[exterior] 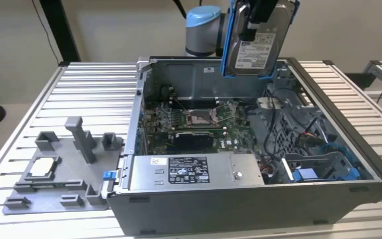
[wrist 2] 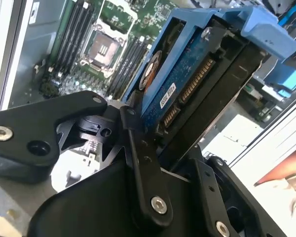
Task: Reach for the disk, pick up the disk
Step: 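Pick up the disk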
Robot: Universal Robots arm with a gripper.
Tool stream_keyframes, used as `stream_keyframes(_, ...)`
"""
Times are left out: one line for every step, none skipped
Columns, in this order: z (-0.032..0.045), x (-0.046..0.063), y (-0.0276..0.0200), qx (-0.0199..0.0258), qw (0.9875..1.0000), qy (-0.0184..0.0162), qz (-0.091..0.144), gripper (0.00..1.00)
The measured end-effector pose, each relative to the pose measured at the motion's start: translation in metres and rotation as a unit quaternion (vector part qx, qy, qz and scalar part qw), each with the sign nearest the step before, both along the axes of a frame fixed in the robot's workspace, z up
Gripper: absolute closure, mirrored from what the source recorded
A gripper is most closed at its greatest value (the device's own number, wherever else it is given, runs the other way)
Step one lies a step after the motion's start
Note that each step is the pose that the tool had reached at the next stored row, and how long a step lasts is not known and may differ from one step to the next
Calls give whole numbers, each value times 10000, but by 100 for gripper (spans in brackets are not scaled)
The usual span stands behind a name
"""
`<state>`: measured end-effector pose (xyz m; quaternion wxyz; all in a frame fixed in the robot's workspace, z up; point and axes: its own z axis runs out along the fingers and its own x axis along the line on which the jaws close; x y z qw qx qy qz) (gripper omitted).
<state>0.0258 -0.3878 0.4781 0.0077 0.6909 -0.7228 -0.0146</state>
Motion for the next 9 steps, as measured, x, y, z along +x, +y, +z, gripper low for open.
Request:
stream_keyframes(0, 31, -1, 0, 10000, 0, 0, 100)
stream_keyframes(0, 62, -3, 0, 10000, 0, 0, 100)
stream_keyframes(0, 94, -4, 0, 10000, 0, 0, 100)
stream_keyframes(0, 128, -6, 0, 10000, 0, 0, 100)
stream_keyframes(0, 159, -7, 0, 10000, 0, 0, 100)
stream_keyframes(0, 191, -9, 1, 10000, 0, 0, 100)
stream_keyframes(0, 220, -10, 0, 10000, 0, 0, 100)
stream_keyframes(0, 252, -11, 0, 10000, 0, 0, 100)
stream_keyframes(0, 282, -12, 0, 10000, 0, 0, 100)
